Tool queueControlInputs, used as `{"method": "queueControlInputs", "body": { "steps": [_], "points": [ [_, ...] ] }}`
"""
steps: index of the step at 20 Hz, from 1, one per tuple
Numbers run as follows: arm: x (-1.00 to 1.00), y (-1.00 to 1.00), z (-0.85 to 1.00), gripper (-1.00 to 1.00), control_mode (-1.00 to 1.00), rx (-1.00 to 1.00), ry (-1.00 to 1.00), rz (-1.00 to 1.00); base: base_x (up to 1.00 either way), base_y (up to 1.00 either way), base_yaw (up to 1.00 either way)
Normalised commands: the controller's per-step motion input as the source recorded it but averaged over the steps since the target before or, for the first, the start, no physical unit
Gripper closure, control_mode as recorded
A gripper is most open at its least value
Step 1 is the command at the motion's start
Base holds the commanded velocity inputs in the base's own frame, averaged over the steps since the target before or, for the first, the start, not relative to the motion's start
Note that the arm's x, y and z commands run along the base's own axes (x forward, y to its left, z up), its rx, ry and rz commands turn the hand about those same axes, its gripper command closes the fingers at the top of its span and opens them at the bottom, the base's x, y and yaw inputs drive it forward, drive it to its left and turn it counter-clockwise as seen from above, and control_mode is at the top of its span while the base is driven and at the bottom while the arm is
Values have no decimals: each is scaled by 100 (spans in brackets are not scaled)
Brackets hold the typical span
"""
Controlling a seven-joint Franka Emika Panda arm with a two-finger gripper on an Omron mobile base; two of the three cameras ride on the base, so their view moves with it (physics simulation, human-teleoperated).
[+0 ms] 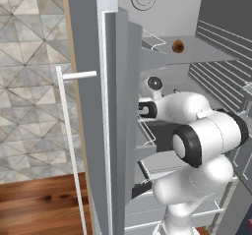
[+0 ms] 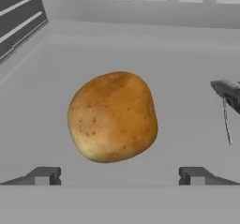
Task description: Place one potato and one fish in each tupperware on the nearby counter, to pack two identical lunches.
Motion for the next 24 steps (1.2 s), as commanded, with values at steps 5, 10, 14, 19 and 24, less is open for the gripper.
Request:
{"method": "queueControlInputs", "body": {
  "steps": [5,10,14,19,24],
  "points": [
    [39,15,-15,-100,-100,0,0,-3,0,0,0],
    [35,9,-26,-100,-100,0,0,0,0,0,0],
    [32,3,-28,-100,-100,0,0,0,0,0,0],
    [3,4,-54,100,-100,0,2,-7,0,0,0],
    [1,0,-29,100,-100,0,1,-4,0,0,0]
  ]
}}
